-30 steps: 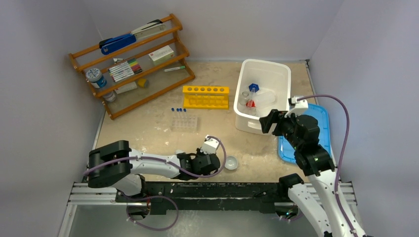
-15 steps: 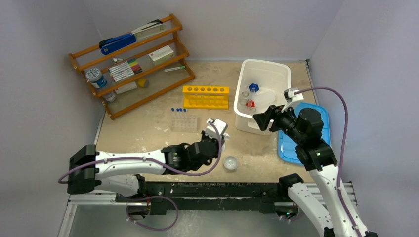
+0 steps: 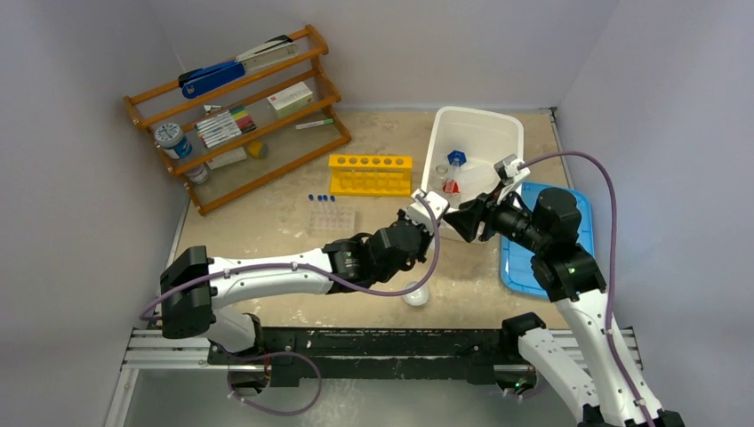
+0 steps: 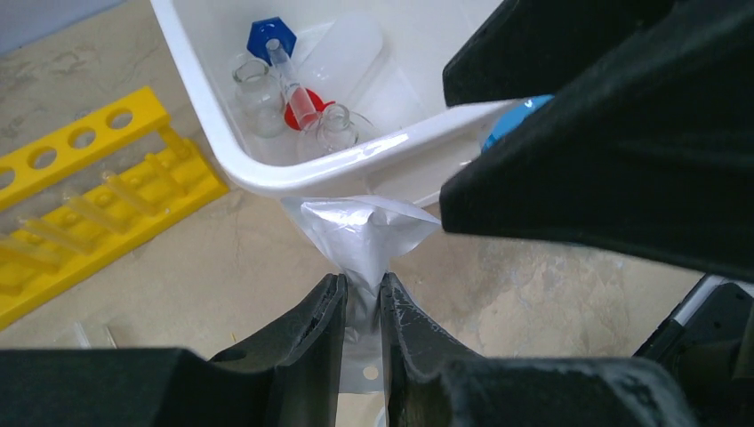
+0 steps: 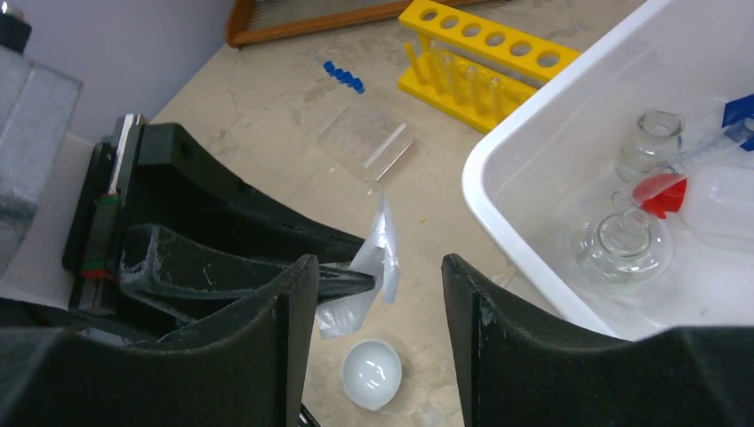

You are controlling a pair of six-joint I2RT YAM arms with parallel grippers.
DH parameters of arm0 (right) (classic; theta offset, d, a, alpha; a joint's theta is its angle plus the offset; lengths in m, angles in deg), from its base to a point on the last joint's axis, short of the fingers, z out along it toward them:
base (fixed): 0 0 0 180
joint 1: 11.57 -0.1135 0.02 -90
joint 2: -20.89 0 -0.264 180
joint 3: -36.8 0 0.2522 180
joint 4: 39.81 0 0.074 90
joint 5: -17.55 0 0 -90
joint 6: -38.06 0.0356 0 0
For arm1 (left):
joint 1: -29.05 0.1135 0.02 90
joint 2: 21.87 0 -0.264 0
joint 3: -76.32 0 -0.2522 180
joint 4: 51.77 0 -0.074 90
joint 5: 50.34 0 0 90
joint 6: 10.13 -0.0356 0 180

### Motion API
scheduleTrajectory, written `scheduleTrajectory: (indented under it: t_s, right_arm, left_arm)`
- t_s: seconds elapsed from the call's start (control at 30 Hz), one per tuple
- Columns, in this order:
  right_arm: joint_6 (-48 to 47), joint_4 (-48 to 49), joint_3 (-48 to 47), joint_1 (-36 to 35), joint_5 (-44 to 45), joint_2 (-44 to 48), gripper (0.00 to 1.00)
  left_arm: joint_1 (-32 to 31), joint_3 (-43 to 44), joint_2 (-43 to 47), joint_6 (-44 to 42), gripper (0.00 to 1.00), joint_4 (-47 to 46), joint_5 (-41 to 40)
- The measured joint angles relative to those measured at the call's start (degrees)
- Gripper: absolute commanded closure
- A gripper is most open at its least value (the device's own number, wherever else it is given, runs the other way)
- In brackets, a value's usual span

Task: Organize the chemistry lab equipment
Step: Pick up the chemistry item at the center of the board.

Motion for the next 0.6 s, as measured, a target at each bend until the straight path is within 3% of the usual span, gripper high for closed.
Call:
scheduleTrajectory:
  t_s: [0.2,0.33,0.47,0.6]
  right_arm:
    - [-1.03,-0.13,0.00,0.00,-3.19,-0.20,0.44]
    - [-1.60,-0.24,0.00,0.00,-3.69,-0.22,0.56]
    - [-1.95,-0.28,0.00,-0.04,-4.39,-0.61,0.59]
    - [-1.95,0.07,0.13,-0.04,-4.63,-1.31,0.71]
  left_arm:
    - [1.18,2.71,0.00,-1.14,0.80,-0.46,2.16]
    - [1.51,3.50,0.00,-1.14,0.80,-0.59,3.37]
    - [1.51,3.56,0.00,-1.11,0.80,-0.74,4.96]
    - [1.51,3.56,0.00,-1.05,0.80,-0.94,6.78]
